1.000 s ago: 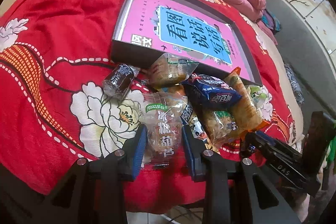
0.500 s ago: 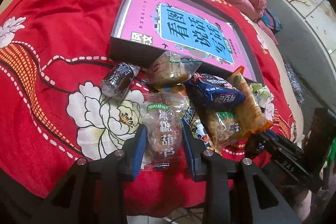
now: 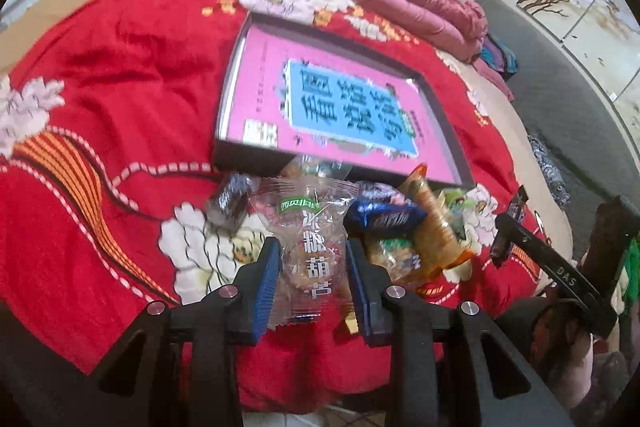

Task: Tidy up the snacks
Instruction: 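Lift both held snacks and carry them over the pink tray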

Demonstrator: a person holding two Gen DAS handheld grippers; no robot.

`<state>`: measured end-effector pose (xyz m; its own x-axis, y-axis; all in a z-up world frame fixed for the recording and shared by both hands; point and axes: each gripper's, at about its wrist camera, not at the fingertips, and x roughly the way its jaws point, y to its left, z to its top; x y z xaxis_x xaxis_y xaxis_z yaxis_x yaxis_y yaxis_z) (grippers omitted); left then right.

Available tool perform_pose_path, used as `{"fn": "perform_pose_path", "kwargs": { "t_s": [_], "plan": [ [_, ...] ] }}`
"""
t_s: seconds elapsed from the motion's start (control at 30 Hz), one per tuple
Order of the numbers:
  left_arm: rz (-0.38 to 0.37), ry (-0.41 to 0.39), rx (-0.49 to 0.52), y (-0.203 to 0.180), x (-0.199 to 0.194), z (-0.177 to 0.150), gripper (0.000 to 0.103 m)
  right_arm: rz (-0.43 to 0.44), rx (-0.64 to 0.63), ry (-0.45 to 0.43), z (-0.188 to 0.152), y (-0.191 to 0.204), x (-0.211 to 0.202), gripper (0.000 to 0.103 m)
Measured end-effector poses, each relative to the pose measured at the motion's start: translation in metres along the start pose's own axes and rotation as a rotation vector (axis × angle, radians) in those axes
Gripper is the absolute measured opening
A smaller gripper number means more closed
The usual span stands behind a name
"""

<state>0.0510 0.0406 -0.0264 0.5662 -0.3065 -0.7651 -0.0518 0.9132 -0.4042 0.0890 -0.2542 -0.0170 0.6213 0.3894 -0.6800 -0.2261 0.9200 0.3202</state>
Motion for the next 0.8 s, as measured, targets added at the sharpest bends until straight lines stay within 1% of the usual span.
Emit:
{"fn": "perform_pose_path", "kwargs": {
  "t_s": [0.17,0.3,0.53,0.8],
  "plan": [
    [0.03,-0.043,0.035,-0.004,-0.01,0.009,0.035,0.013,0.003,-0.008,0.006,-0.002,0.002,0.031],
    [0.043,-0.054,0.038,-0.005,-0.01,0.018,0.035,0.029,-0.022,-0.037,0.014,0.0,0.003,0.031],
    [0.066,-0.075,0.034,-0.009,-0.005,0.039,0.035,0.059,-0.032,-0.066,0.033,0.0,0.014,0.031],
    [0.087,-0.101,0.007,-0.009,0.006,0.064,0.035,0.076,-0.032,-0.066,0.045,0.0,0.031,0.03]
  ]
}}
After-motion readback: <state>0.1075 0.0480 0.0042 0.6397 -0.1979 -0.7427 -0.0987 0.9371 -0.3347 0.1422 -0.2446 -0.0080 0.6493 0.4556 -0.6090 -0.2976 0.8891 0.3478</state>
